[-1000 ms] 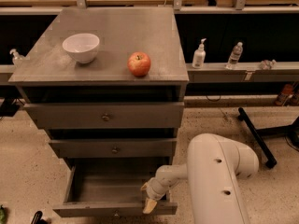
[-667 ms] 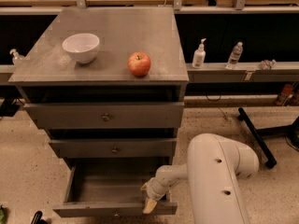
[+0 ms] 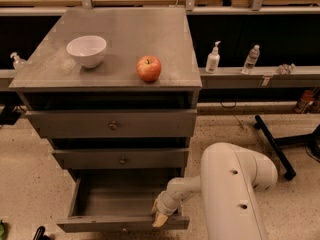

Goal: Close bottom drawer

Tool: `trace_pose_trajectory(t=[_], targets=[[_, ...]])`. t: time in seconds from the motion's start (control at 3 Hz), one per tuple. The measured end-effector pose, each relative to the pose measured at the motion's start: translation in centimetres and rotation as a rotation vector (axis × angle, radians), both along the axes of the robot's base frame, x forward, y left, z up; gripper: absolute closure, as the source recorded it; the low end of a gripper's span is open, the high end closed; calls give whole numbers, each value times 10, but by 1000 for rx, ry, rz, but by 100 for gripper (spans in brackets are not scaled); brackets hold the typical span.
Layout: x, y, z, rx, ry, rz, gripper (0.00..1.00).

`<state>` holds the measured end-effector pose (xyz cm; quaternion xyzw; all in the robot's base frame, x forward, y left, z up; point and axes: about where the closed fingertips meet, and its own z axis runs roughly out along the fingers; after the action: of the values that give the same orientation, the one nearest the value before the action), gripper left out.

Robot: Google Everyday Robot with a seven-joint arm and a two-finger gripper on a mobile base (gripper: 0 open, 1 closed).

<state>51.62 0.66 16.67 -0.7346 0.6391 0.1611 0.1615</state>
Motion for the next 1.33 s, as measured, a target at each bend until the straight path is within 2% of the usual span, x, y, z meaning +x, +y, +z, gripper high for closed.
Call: trace_pose_trajectory(t=[0.33, 0.67, 1.33], targets=[[-4, 0, 3, 0, 0, 0, 94], [-4, 0, 3, 0, 0, 0, 93], [-4, -1, 3, 0, 0, 0, 47]])
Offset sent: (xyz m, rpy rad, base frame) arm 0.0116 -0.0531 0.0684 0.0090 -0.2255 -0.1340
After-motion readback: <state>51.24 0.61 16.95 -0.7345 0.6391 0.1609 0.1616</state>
